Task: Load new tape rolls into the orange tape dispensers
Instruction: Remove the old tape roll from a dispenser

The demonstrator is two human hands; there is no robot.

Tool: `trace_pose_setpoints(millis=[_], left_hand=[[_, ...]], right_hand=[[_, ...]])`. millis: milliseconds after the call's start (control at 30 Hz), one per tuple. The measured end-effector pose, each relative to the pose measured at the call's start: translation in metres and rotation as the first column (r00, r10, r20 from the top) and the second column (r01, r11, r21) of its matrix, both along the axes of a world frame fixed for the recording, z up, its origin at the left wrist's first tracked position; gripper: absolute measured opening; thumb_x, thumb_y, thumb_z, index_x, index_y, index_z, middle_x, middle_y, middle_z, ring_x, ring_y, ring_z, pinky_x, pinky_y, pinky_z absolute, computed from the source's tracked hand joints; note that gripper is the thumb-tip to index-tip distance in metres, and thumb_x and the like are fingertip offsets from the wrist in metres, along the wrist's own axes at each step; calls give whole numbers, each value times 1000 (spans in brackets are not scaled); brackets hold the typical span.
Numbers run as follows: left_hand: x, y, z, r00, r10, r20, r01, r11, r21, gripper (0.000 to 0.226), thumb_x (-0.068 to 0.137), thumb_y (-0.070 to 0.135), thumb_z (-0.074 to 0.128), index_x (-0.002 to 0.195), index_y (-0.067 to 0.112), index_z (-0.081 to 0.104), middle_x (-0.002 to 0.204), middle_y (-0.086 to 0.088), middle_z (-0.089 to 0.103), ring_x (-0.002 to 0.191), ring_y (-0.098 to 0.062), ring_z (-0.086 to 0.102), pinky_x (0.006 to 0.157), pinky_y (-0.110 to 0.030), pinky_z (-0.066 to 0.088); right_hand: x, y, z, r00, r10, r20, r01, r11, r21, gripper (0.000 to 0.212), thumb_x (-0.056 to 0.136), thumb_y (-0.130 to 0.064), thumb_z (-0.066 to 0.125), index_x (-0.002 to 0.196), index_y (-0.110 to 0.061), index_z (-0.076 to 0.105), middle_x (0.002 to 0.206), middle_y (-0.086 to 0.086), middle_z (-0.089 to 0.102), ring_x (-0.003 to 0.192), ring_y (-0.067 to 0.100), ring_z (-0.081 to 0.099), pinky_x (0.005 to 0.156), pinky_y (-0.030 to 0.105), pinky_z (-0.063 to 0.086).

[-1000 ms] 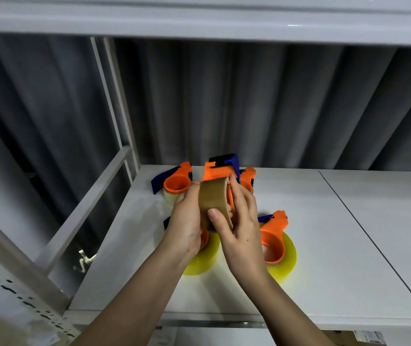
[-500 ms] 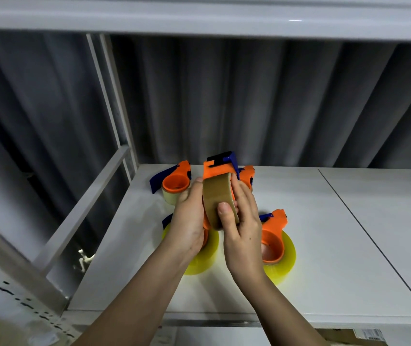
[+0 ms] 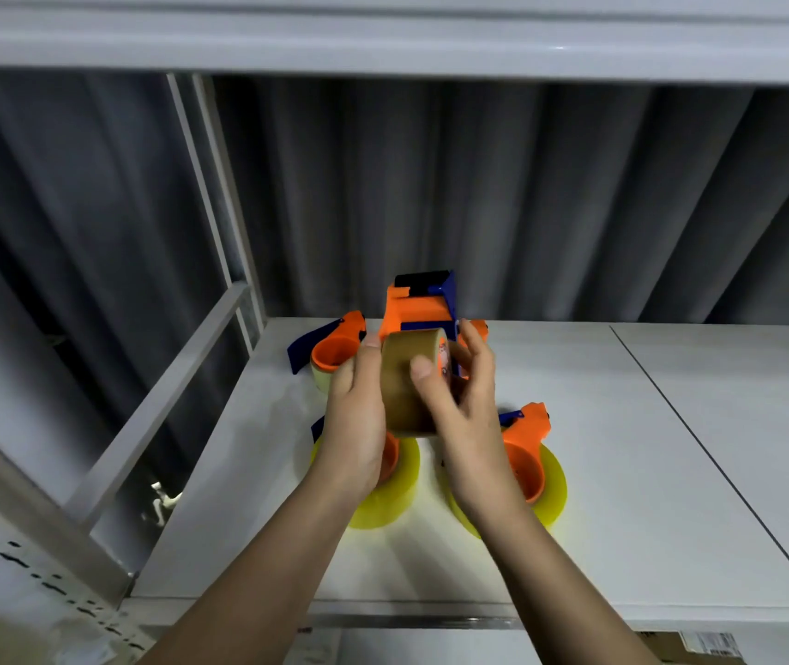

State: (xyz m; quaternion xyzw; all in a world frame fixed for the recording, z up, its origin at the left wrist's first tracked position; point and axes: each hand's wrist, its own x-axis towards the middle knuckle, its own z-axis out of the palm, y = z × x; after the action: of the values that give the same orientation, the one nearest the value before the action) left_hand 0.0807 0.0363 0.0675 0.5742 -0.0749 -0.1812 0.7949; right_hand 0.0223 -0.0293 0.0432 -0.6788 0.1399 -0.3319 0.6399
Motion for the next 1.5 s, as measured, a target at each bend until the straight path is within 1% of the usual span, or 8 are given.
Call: trace_pose_setpoints(millis=[267, 433, 633, 867, 1000, 1200, 1433, 1500], left_hand=[[4, 3, 6, 1000, -23, -7, 23, 999, 31, 37, 96, 41, 46, 109, 10, 64, 95, -23, 70, 88, -37, 68, 82, -51, 56], [10, 5, 14, 997, -72, -41, 72, 997, -1, 40, 99, 29, 45, 77, 6, 70, 55, -11, 66, 46, -18, 63, 47, -25, 53], [16, 3, 15, 974, -126, -189, 121, 992, -39, 56, 97, 25, 52, 45, 12, 70, 49, -7, 63, 42, -14, 61, 44, -20, 50], [11, -2, 16, 956, -66, -287, 33, 993, -117, 37, 94, 20, 53, 61, 9, 66, 56, -9, 65, 51, -22, 64, 50, -23, 52], [10, 0, 16, 942, -108, -318, 56, 984, -168, 41, 93, 22, 55, 58, 11, 73, 66, -10, 71, 58, -20, 71, 55, -28, 57], [4, 0, 21, 946, -144, -289, 94, 979, -182, 27, 95, 24, 54, 92, 5, 73, 89, -14, 73, 84, -27, 72, 80, -38, 58], [5, -3, 18, 938, -149, -312, 93, 978, -187, 36, 95, 30, 55, 73, 11, 76, 78, -11, 74, 69, -23, 72, 66, -34, 60], [5, -4, 17, 958, -113, -265, 71, 984, -161, 31, 95, 30, 55, 84, 11, 76, 82, -12, 74, 72, -23, 73, 65, -33, 60]], right_hand=[[9, -7, 1, 995, -84, -55, 76, 988, -135, 80, 64, -71, 56, 136, -40, 41, 133, -18, 49, 124, 4, 48, 102, 35, 47], [4, -13, 5, 995, -95, -30, 77, 926, -369, 77, 69, -65, 58, 138, -35, 41, 127, -23, 48, 123, -3, 44, 100, 17, 40], [0, -26, 6, 1000, -9, -5, 5, 841, -540, 72, 72, -53, 64, 137, -32, 42, 133, -19, 46, 125, -7, 41, 98, 6, 33], [2, -15, 0, 992, -125, 27, 118, 812, -572, 78, 76, -62, 60, 143, -33, 33, 142, -18, 37, 133, 0, 35, 107, 31, 41], [5, -9, -6, 981, -191, 29, 168, 765, -622, 80, 77, -73, 50, 145, -34, 32, 146, -18, 32, 133, -6, 25, 109, 27, 36], [4, -13, -5, 984, -174, 40, 168, 822, -544, 62, 80, -70, 46, 137, -46, 34, 141, -25, 33, 129, -8, 28, 108, 25, 30], [4, -13, -4, 985, -174, 18, 159, 848, -505, 54, 81, -69, 42, 131, -54, 32, 137, -35, 31, 128, -9, 30, 109, 29, 32], [4, -10, -4, 991, -129, 40, 132, 874, -468, 55, 82, -69, 45, 133, -53, 33, 139, -33, 32, 132, -5, 32, 110, 35, 36]])
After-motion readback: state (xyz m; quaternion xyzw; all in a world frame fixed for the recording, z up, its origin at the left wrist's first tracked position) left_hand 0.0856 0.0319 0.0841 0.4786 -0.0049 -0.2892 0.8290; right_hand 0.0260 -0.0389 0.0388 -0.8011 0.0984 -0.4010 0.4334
